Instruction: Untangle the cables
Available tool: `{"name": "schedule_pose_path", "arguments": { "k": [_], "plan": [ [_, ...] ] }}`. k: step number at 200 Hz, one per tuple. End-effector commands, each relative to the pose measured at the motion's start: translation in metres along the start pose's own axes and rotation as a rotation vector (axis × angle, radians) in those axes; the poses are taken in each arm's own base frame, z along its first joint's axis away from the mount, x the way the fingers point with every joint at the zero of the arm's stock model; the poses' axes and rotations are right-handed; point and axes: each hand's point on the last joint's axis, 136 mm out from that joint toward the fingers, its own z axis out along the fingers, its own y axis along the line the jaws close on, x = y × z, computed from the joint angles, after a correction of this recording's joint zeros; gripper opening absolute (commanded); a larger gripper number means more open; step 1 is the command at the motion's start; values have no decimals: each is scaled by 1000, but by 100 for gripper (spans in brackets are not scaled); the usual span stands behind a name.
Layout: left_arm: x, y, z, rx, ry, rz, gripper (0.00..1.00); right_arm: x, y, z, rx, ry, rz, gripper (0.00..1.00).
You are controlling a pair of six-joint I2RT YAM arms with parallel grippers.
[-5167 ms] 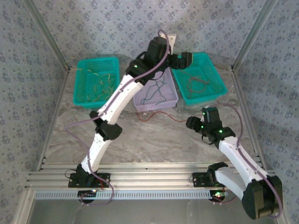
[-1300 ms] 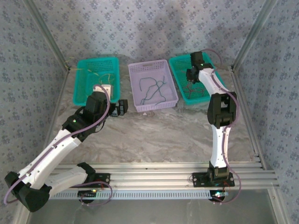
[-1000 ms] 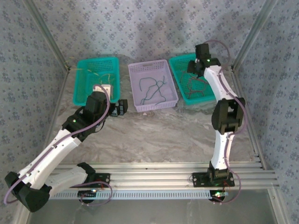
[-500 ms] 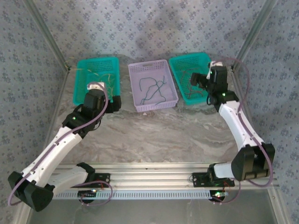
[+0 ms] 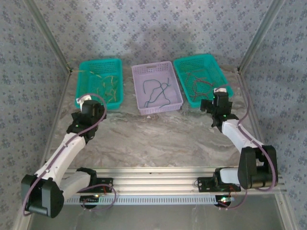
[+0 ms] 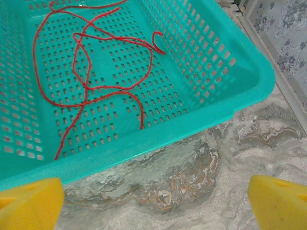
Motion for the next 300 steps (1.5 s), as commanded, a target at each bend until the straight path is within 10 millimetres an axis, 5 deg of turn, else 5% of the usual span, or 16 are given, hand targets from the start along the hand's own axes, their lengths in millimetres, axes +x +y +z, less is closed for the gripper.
{"name": "schedule_pose_path", "arguments": {
  "k": [1, 43, 72, 91, 169, 188, 203, 211, 219, 300],
  "plan": [
    [-20, 9, 8, -59, -94, -6, 100, 6, -8, 13, 48, -44, 4, 100],
    [-2, 32, 39, -119, -58, -75, 100, 29, 10, 36, 59, -140, -172, 100],
    [6, 32, 56, -55, -49, -104, 100, 37, -23, 38, -3, -177, 41, 100],
    [8, 35, 69, -47, -82, -107, 100, 43, -7, 35, -42, -271, -23, 100],
    [24, -5, 116, 105, -182, 21, 100, 44, -15, 29, 50, -269, -21, 100],
    [25, -11, 117, 119, -167, 43, 100, 45, -15, 29, 52, -269, -24, 100],
    [32, -37, 111, 292, -247, 98, 100, 44, -15, 28, 52, -271, -22, 100],
    [45, -35, 112, 281, -167, 116, 100, 45, -15, 29, 50, -269, -22, 100],
    [33, -35, 112, 281, -210, 94, 100, 44, -14, 30, 40, -264, -19, 100],
    [38, -25, 113, 237, -193, 71, 100, 46, -15, 35, -22, -229, 8, 100]
  ]
}}
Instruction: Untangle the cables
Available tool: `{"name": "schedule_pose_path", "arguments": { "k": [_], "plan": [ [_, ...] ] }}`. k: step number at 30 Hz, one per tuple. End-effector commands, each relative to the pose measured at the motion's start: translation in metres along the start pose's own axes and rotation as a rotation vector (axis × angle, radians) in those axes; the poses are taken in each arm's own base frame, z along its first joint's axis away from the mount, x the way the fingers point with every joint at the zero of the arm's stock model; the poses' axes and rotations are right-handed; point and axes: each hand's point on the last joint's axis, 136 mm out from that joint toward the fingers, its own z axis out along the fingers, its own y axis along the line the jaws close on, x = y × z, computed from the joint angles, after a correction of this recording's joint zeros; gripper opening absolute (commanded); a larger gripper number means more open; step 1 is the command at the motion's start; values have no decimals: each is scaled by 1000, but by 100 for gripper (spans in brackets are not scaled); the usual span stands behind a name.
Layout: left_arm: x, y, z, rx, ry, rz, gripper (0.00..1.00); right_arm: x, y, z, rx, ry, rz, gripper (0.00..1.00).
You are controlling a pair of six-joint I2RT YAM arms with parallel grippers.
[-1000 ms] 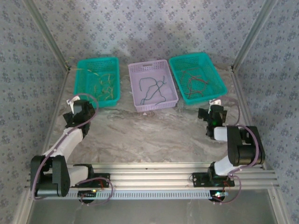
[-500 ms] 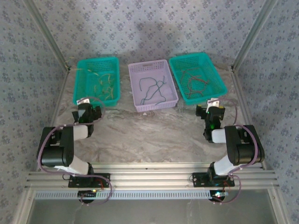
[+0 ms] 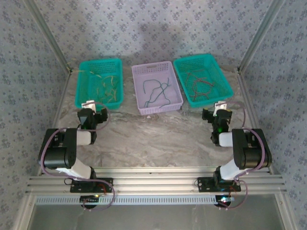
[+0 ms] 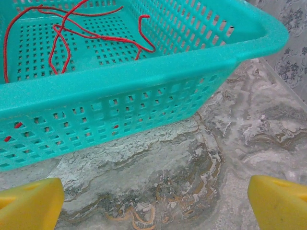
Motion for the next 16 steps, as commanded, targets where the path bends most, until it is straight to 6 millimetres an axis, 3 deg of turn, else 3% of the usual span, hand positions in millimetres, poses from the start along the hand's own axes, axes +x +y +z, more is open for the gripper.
{"name": "schedule_pose_path", "arguments": {
  "k": [1, 16],
  "plan": [
    [-12, -3, -1, 21, -43, 3, 100, -7, 2, 1, -12, -13, 17, 100],
    [-11, -3, -1, 33, -42, 0, 100, -7, 2, 1, -12, -12, 17, 100]
  ]
}}
